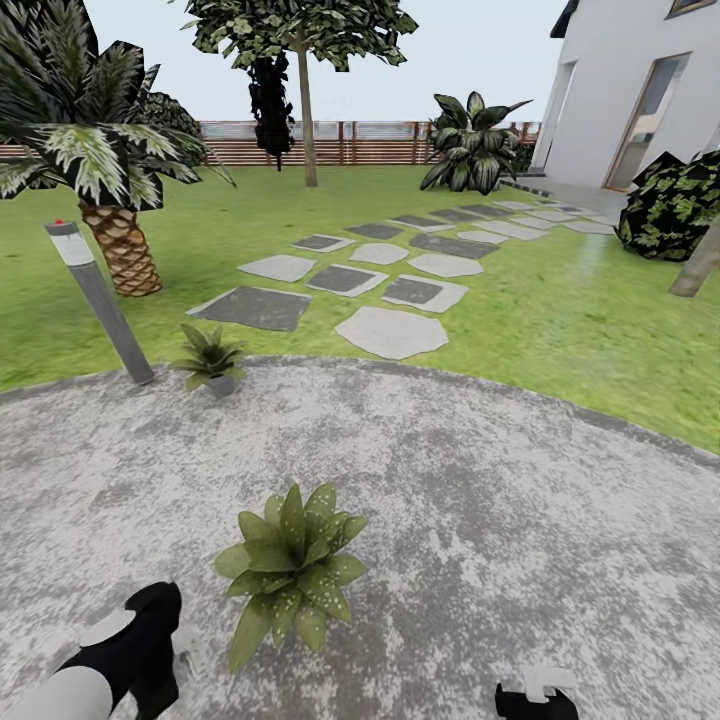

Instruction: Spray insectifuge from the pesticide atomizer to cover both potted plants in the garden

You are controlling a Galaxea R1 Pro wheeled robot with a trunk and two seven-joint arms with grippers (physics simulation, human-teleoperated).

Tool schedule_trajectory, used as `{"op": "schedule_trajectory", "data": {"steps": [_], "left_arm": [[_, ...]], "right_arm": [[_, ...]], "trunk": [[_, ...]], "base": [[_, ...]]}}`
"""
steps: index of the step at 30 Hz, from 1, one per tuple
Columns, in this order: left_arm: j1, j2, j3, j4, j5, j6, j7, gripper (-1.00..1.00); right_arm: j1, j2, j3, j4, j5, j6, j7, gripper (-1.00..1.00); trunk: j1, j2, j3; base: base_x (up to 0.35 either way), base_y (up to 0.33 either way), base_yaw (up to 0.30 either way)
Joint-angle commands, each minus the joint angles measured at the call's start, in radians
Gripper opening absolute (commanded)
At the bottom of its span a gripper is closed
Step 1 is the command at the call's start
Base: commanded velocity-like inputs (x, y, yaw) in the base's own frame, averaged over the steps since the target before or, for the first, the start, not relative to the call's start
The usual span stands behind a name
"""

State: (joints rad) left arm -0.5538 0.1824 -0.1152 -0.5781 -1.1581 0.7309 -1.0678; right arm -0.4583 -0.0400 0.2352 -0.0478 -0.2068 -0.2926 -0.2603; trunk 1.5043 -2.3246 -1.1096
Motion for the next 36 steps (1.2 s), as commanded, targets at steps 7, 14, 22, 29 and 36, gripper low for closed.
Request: {"op": "schedule_trajectory", "data": {"steps": [7, 14, 22, 29, 36], "left_arm": [[-0.001, 0.008, 0.001, -0.027, 0.076, 0.008, -0.002, -1.00], [-0.011, 0.003, 0.022, -0.036, 0.078, 0.010, 0.000, -1.00], [-0.003, -0.016, 0.024, -0.030, 0.078, 0.008, 0.012, -1.00], [0.001, -0.016, 0.026, -0.021, 0.084, 0.007, 0.077, -1.00], [0.013, -0.022, 0.055, -0.019, 0.179, 0.001, 0.155, -1.00]], "right_arm": [[0.000, 0.001, 0.009, -0.001, -0.011, -0.002, -0.003, 1.00], [0.000, 0.001, 0.008, -0.001, -0.011, -0.002, -0.004, 1.00], [0.000, 0.002, 0.007, -0.001, -0.011, -0.002, -0.005, 1.00], [0.000, 0.002, 0.008, -0.002, -0.012, -0.002, -0.004, 1.00], [0.000, 0.002, 0.008, -0.002, -0.012, -0.002, -0.004, 1.00]], "trunk": [[0.000, 0.000, -0.001], [0.000, 0.000, -0.001], [0.000, 0.000, -0.001], [0.000, 0.000, -0.001], [0.000, 0.000, -0.001]], "base": [[-0.147, 0.056, 0.000], [-0.105, 0.293, -0.163], [0.025, 0.114, -0.168], [0.000, 0.001, -0.004], [0.000, 0.000, 0.000]]}}
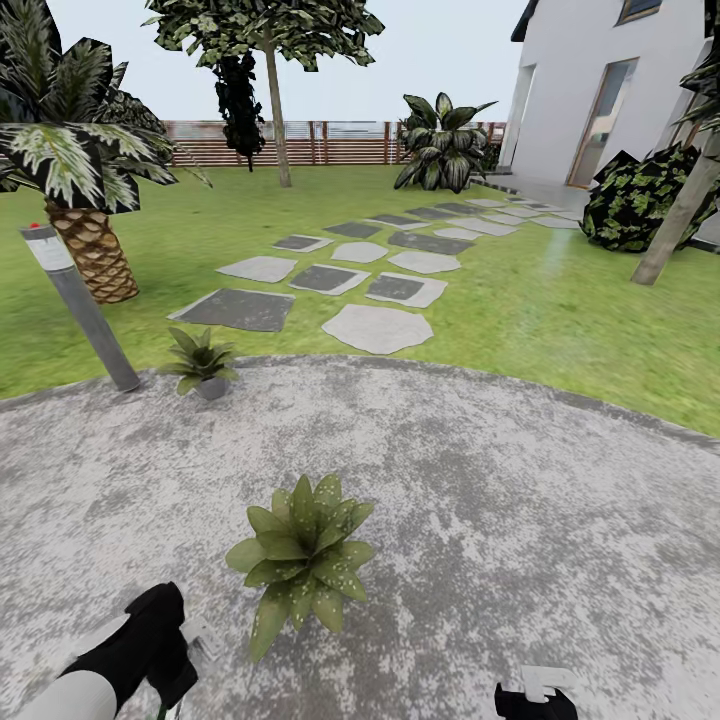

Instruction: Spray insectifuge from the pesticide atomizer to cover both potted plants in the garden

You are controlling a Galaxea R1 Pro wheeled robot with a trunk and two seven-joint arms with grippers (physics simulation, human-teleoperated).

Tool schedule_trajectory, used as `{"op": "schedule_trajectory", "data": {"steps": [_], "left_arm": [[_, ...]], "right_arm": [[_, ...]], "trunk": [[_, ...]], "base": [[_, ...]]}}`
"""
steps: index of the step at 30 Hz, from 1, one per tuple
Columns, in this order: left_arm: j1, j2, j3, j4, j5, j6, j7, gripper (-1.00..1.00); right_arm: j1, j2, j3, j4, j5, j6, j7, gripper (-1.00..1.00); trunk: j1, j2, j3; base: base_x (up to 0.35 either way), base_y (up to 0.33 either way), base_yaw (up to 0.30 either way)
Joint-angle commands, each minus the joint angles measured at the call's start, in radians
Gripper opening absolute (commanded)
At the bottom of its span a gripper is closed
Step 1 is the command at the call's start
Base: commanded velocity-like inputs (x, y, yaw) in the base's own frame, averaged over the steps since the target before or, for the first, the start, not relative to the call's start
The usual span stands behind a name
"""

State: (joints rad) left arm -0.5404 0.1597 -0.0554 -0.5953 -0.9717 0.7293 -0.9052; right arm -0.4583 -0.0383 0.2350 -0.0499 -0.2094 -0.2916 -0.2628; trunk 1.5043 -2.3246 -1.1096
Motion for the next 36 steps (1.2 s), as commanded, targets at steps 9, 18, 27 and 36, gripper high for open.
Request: {"op": "schedule_trajectory", "data": {"steps": [9, 18, 27, 36], "left_arm": [[0.031, -0.053, -0.002, 0.000, -0.015, 0.001, 0.060, -1.00], [0.031, -0.050, 0.001, -0.017, -0.002, 0.002, 0.061, -1.00], [0.030, -0.063, 0.092, -0.020, -0.003, 0.002, 0.061, -1.00], [0.025, -0.063, 0.104, -0.020, -0.002, 0.004, 0.061, -1.00]], "right_arm": [[0.000, 0.000, 0.008, 0.001, -0.010, -0.003, -0.002, 1.00], [0.000, 0.000, 0.009, 0.001, -0.010, -0.003, -0.002, 1.00], [0.000, 0.001, 0.009, 0.001, -0.009, -0.003, -0.002, 1.00], [0.000, 0.001, 0.009, 0.001, -0.010, -0.003, -0.001, 1.00]], "trunk": [[0.000, 0.000, -0.001], [0.000, 0.000, -0.001], [0.000, 0.000, -0.001], [0.000, 0.000, -0.001]], "base": [[0.000, 0.000, 0.000], [0.000, 0.000, 0.000], [-0.026, -0.021, 0.000], [-0.227, 0.125, -0.178]]}}
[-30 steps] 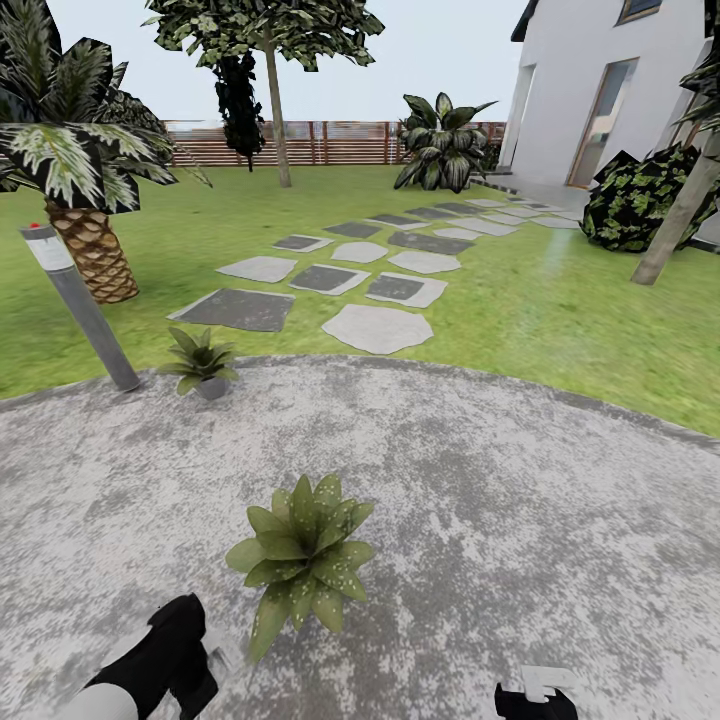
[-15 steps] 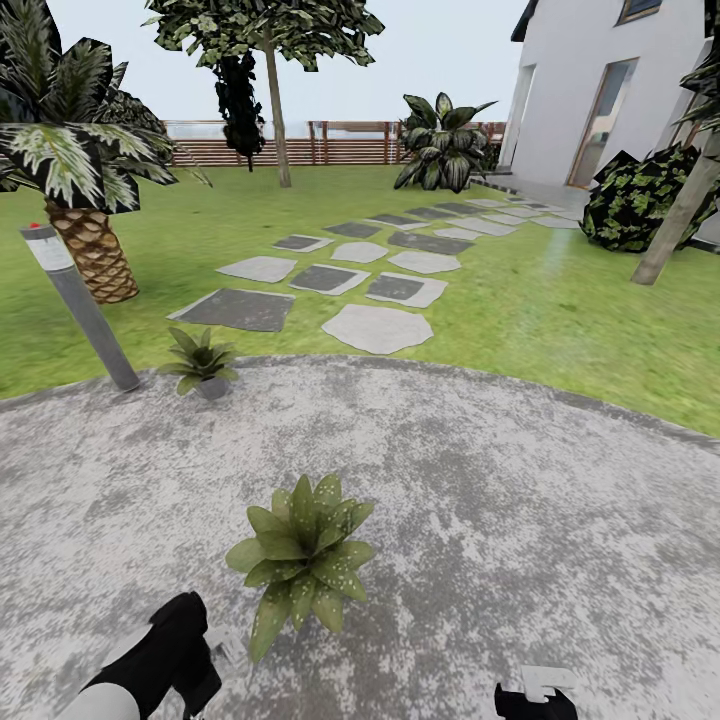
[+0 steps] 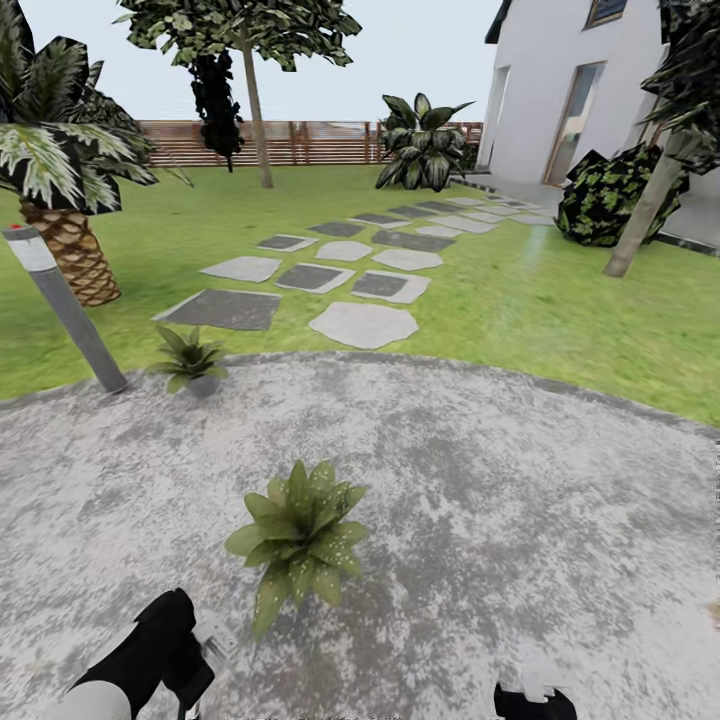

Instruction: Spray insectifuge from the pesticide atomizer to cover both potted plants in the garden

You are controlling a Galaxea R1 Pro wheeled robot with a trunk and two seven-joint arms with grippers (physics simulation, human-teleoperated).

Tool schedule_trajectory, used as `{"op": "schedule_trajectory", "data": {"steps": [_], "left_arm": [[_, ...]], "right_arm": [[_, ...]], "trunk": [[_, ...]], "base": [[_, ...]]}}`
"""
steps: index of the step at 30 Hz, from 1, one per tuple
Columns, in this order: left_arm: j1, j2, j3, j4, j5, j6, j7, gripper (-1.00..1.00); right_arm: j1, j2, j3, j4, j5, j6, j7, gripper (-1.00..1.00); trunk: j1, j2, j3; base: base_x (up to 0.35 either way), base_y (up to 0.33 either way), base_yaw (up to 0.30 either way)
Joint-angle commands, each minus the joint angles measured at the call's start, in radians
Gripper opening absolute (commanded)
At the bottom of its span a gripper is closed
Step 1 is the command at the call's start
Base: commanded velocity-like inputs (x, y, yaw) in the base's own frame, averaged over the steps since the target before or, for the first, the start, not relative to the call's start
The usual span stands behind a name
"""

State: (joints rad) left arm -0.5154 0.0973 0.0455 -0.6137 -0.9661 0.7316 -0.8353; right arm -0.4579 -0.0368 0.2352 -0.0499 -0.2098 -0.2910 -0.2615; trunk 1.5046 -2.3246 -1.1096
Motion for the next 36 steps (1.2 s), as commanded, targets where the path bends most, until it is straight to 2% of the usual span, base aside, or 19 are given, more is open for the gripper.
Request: {"op": "schedule_trajectory", "data": {"steps": [1, 15, 26, 29, 32, 36], "left_arm": [[-0.002, -0.001, 0.004, -0.001, -0.008, 0.002, -0.008, -1.00], [-0.006, -0.004, 0.004, -0.001, -0.008, 0.003, -0.008, -1.00], [-0.010, -0.011, 0.005, -0.002, -0.007, 0.002, -0.007, -1.00], [-0.017, -0.015, 0.000, -0.020, 0.010, 0.000, -0.012, -1.00], [-0.048, -0.012, -0.004, -0.063, 0.012, 0.002, -0.021, -1.00], [-0.133, 0.007, -0.021, -0.075, 0.001, 0.004, -0.110, -1.00]], "right_arm": [[-0.001, 0.000, 0.009, 0.001, -0.010, -0.003, -0.002, 1.00], [-0.001, 0.000, 0.009, 0.000, -0.010, -0.003, -0.002, 1.00], [-0.001, 0.005, 0.007, -0.001, -0.010, -0.003, -0.003, 1.00], [-0.001, 0.002, 0.007, -0.001, -0.010, -0.003, -0.002, 1.00], [-0.001, 0.000, 0.006, -0.001, -0.010, -0.003, -0.002, 1.00], [-0.001, -0.001, 0.007, -0.002, -0.010, -0.003, -0.002, 1.00]], "trunk": [[0.000, 0.000, -0.001], [0.000, 0.000, -0.001], [0.000, 0.000, 0.000], [0.000, 0.000, 0.003], [0.000, 0.000, 0.005], [0.000, 0.000, 0.009]], "base": [[-0.076, 0.315, -0.278], [0.008, 0.335, -0.275], [0.051, 0.285, -0.049], [0.008, 0.027, -0.208], [0.001, 0.004, -0.230], [0.000, 0.000, -0.233]]}}
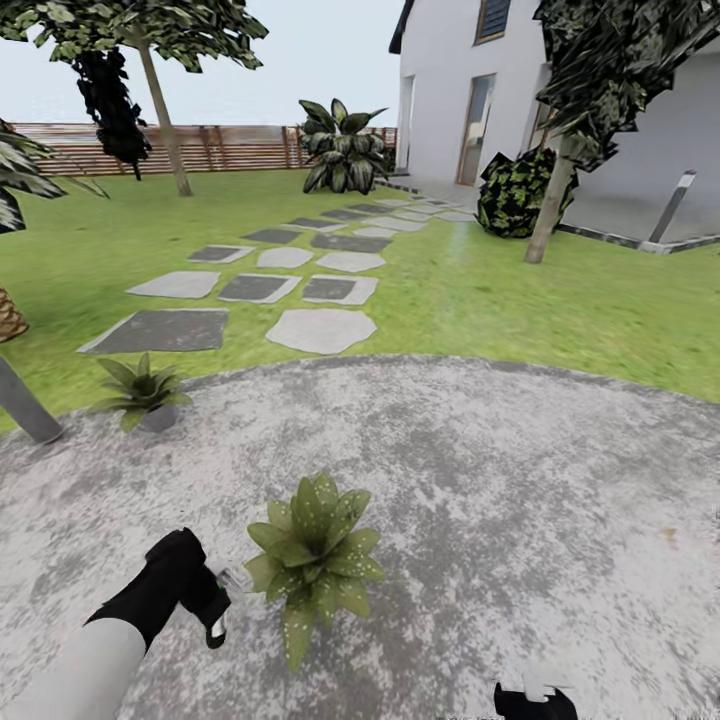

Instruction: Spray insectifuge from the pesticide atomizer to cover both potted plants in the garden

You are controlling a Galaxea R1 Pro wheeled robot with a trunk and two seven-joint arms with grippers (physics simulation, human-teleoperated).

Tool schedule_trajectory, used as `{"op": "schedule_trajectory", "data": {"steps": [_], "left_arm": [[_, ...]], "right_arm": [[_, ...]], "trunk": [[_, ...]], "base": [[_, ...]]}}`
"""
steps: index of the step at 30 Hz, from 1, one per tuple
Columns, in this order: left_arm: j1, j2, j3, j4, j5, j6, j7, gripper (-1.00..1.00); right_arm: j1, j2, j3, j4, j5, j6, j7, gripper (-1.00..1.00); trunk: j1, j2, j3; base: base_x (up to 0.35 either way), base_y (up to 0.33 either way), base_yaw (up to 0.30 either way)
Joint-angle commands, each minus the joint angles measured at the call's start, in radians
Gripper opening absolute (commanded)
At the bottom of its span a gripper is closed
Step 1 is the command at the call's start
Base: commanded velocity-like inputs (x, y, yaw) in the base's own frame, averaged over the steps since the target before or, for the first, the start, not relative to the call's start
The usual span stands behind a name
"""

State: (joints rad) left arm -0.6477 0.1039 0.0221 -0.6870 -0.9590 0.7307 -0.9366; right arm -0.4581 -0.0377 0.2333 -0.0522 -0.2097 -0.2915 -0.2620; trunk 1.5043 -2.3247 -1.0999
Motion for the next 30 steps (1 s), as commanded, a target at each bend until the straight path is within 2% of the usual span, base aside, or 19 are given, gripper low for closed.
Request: {"op": "schedule_trajectory", "data": {"steps": [1, 2, 3, 6, 7, 9, 17, 24, 30], "left_arm": [[-0.018, 0.015, -0.004, -0.001, -0.012, 0.005, -0.034, -1.00], [-0.042, 0.039, -0.021, -0.001, -0.035, 0.006, -0.089, -1.00], [-0.057, 0.047, -0.030, 0.000, -0.054, 0.006, -0.127, -1.00], [-0.090, 0.059, -0.040, 0.001, -0.186, 0.005, -0.243, -1.00], [-0.092, 0.060, -0.040, 0.001, -0.212, 0.004, -0.265, -1.00], [-0.091, 0.060, -0.040, 0.001, -0.224, 0.003, -0.276, -1.00], [-0.078, 0.049, -0.046, 0.003, -0.230, 0.004, -0.275, -1.00], [-0.078, 0.049, -0.042, 0.007, -0.230, 0.006, -0.266, -1.00], [-0.069, 0.058, -0.044, 0.008, -0.232, 0.003, -0.265, -1.00]], "right_arm": [[-0.001, 0.000, 0.009, 0.001, -0.010, -0.003, -0.002, 1.00], [-0.001, 0.000, 0.009, 0.001, -0.010, -0.003, -0.002, 1.00], [-0.001, -0.001, 0.009, 0.001, -0.010, -0.003, -0.002, 1.00], [-0.001, 0.000, 0.009, 0.001, -0.010, -0.003, -0.002, 1.00], [-0.001, -0.001, 0.010, 0.002, -0.009, -0.003, 0.000, 1.00], [-0.001, -0.001, 0.010, 0.003, -0.007, -0.003, 0.001, 1.00], [-0.001, 0.000, 0.011, 0.002, -0.008, -0.003, -0.002, 1.00], [-0.001, 0.000, 0.010, 0.003, -0.010, -0.003, -0.002, 1.00], [-0.001, -0.001, 0.009, 0.003, -0.010, -0.003, -0.002, 1.00]], "trunk": [[0.000, 0.000, 0.000], [0.000, 0.000, 0.001], [0.000, 0.000, 0.002], [0.000, 0.000, 0.003], [0.000, 0.000, 0.003], [0.000, 0.000, 0.003], [0.000, 0.000, 0.003], [0.000, 0.000, 0.003], [0.000, 0.000, 0.003]], "base": [[0.000, 0.000, -0.234], [0.000, 0.000, -0.234], [0.000, 0.000, -0.234], [0.000, 0.000, -0.115], [0.000, 0.000, -0.013], [0.000, 0.000, -0.005], [0.013, 0.047, -0.007], [0.191, 0.260, -0.229], [0.190, 0.097, -0.262]]}}
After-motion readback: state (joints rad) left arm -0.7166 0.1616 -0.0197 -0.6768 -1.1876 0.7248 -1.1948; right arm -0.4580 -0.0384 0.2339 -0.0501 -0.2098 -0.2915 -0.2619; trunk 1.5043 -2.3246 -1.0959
